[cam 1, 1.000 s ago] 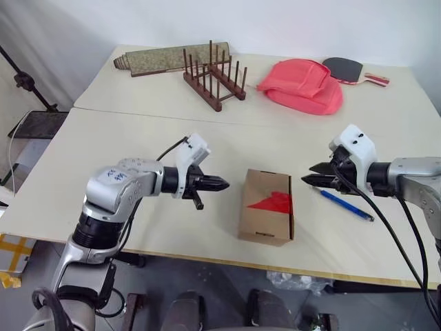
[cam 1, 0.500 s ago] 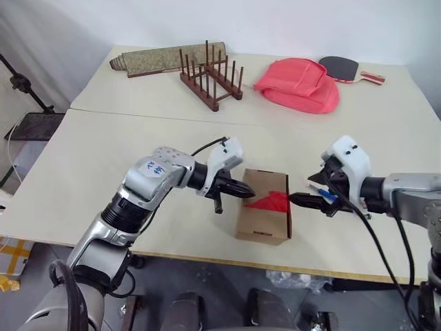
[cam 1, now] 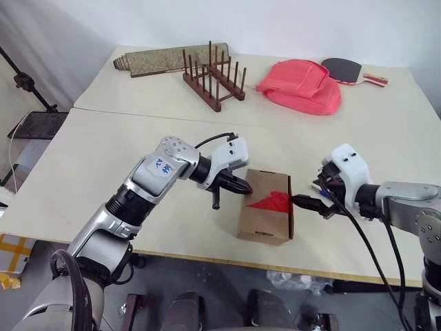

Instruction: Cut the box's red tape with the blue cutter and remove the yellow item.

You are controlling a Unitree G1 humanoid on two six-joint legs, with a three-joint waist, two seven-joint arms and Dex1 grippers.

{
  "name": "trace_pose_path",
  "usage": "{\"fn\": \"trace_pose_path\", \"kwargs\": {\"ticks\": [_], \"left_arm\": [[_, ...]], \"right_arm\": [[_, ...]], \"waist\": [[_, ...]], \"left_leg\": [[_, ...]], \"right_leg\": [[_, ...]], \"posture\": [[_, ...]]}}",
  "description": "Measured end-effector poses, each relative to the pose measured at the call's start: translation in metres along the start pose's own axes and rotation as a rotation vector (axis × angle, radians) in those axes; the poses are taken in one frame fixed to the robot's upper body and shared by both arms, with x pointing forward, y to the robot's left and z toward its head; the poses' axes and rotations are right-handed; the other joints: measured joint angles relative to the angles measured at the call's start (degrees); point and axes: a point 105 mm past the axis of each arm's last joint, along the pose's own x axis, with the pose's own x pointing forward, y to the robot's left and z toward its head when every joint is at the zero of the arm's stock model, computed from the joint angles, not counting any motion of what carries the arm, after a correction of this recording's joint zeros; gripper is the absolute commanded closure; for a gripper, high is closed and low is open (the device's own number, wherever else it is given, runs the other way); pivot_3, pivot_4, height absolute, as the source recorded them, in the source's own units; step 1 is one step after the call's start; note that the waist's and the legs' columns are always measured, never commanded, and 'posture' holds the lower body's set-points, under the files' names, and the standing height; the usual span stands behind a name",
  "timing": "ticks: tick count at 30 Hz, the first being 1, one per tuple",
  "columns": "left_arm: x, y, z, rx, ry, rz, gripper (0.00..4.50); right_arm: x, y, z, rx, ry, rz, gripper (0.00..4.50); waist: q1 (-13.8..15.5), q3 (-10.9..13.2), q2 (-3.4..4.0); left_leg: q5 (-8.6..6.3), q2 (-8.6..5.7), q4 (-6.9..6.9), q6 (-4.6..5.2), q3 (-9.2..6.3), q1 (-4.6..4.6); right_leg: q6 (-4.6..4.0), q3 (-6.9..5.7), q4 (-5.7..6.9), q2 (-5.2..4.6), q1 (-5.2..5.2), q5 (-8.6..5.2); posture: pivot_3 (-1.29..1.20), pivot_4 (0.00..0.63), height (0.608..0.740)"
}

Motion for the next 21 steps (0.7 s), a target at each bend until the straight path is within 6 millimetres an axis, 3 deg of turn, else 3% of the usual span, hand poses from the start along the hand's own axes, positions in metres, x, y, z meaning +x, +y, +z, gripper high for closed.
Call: {"fn": "trace_pose_path", "kwargs": {"ticks": [14, 19, 21], "left_arm": [[0.002, 0.003, 0.000, 0.001, 0.003, -0.007, 4.50], [0.003, 0.004, 0.001, 0.003, 0.004, -0.002, 4.50], [0.003, 0.004, 0.001, 0.002, 0.005, 0.001, 4.50]], "right_arm": [[0.010, -0.019, -0.050, -0.188, 0.224, -0.052, 0.05], [0.007, -0.028, -0.046, -0.224, 0.212, -0.056, 0.05], [0.005, -0.028, -0.034, -0.147, 0.143, -0.036, 0.05]], "waist": [[0.04, -0.04, -0.07], [0.07, -0.04, -0.08], [0.01, -0.03, -0.09]], "left_leg": [[0.04, -0.03, 0.04, 0.08, 0.01, 0.01], [0.06, -0.02, 0.07, 0.10, 0.00, 0.01], [0.06, 0.01, 0.09, 0.10, -0.01, 0.01]], "right_leg": [[0.00, 0.04, -0.03, -0.02, 0.03, 0.00], [-0.02, 0.04, -0.02, -0.02, 0.05, 0.01], [-0.04, 0.04, 0.00, -0.02, 0.05, 0.03]], "posture": [[0.00, 0.150, 0.740], [0.00, 0.150, 0.740], [0.00, 0.150, 0.740]]}}
